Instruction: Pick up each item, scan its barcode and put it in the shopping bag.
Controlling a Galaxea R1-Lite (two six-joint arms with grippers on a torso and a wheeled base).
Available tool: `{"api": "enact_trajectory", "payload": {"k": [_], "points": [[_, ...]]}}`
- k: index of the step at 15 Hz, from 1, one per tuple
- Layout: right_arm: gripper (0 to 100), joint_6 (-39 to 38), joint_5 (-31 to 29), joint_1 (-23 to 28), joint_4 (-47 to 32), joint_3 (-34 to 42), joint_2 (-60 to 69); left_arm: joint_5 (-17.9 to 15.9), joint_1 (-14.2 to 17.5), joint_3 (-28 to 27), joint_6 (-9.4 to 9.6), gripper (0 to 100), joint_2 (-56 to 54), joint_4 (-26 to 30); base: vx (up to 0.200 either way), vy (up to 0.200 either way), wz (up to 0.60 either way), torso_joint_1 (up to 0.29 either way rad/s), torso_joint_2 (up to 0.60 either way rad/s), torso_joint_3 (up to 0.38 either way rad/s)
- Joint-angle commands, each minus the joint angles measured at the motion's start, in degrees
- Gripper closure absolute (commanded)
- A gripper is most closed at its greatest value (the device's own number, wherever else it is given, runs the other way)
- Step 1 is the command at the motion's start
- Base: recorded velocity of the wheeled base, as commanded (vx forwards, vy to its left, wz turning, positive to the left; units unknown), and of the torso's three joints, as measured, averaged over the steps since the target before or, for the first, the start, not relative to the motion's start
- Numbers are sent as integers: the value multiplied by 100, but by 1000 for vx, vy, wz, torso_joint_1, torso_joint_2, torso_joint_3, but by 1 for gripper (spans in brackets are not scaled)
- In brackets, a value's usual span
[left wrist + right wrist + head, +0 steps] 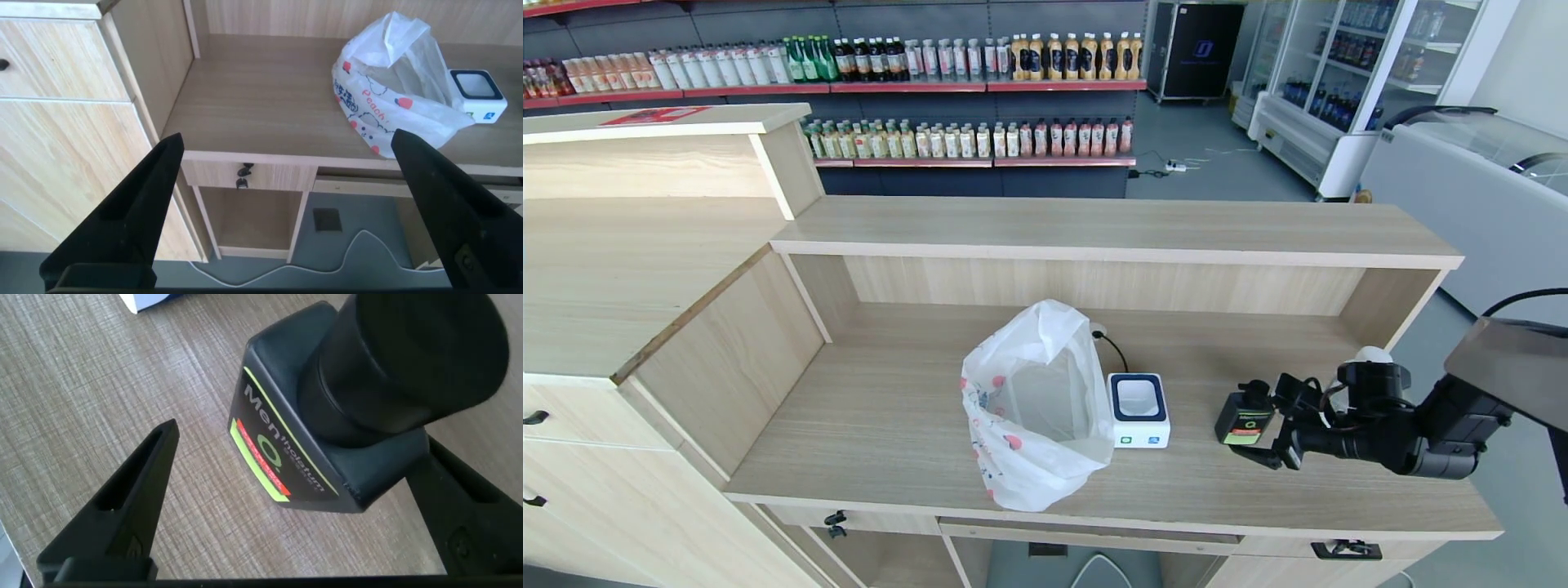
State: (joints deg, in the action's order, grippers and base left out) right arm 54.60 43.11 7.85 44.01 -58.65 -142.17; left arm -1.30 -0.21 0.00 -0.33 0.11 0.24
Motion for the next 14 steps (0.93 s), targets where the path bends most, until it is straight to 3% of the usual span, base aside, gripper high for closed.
{"api": "enact_trajectory", "payload": {"k": [1,7,8,14], "points": [[0,-37,5,-64,3,-41,-83,-1,3,0,-2,0,-2,2,0,0,0,0,0,0],[0,-477,-13,-223,-6,-41,-197,-1,3,0,-2,0,-2,2,0,0,0,0,0,0],[100,-494,-13,-231,3,-50,-189,-1,3,0,-2,0,-2,-7,0,0,0,0,0,0],[100,-433,-250,-302,99,-68,154,-1,3,0,-2,0,-2,2,0,0,0,0,0,0]]}}
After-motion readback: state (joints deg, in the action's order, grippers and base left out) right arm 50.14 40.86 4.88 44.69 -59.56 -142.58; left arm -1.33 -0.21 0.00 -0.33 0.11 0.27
